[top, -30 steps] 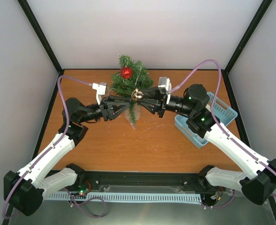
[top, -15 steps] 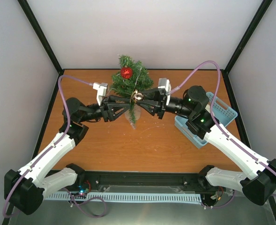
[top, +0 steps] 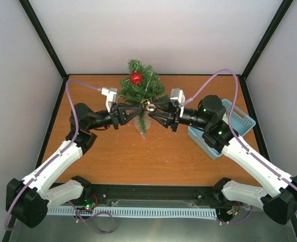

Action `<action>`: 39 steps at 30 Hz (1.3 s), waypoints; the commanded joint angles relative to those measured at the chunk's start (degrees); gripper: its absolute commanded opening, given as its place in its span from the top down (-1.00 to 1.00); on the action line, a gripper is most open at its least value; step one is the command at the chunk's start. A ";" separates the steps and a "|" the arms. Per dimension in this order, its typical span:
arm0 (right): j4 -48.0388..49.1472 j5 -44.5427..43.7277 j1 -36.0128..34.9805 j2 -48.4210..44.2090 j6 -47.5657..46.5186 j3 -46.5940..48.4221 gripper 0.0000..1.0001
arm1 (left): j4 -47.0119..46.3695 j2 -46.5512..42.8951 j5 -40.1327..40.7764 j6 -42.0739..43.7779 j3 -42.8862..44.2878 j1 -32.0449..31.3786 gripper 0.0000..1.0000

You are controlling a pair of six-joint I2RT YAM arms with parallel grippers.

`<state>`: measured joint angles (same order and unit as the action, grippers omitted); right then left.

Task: Decorate the small christmas tree
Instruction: Hang the decoration item on the Christmas tree.

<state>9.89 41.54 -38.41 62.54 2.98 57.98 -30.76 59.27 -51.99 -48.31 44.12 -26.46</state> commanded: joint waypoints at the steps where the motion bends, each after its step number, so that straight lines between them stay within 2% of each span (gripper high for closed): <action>1: -5.56 -3.59 -0.70 -3.13 -6.23 -2.43 0.17 | 1.77 -1.25 1.39 4.35 2.35 -0.52 0.99; 8: -7.66 -6.19 -0.70 -2.86 -9.07 -3.89 0.17 | 4.92 1.15 1.84 7.53 3.15 -0.52 0.99; 12: -8.91 -7.75 -0.68 -1.93 -11.81 -4.99 0.18 | 14.92 0.87 5.60 14.88 6.72 -0.52 0.99; 16: -9.46 -8.94 -0.68 -0.98 -13.67 -4.87 0.18 | 20.69 0.92 7.31 19.66 9.16 -0.52 0.99; 32: -9.66 -18.31 -0.68 1.69 -21.96 -1.28 0.18 | 32.99 5.11 11.81 29.32 20.00 -1.16 0.99; 39: -10.16 -19.18 -0.68 1.01 -23.88 -3.39 0.18 | 34.94 5.73 15.40 29.75 18.99 -2.69 0.99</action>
<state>-0.23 24.10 -38.68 64.16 -18.50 55.20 1.85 64.58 -38.98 -21.19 61.76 -27.81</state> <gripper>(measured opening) 0.414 0.008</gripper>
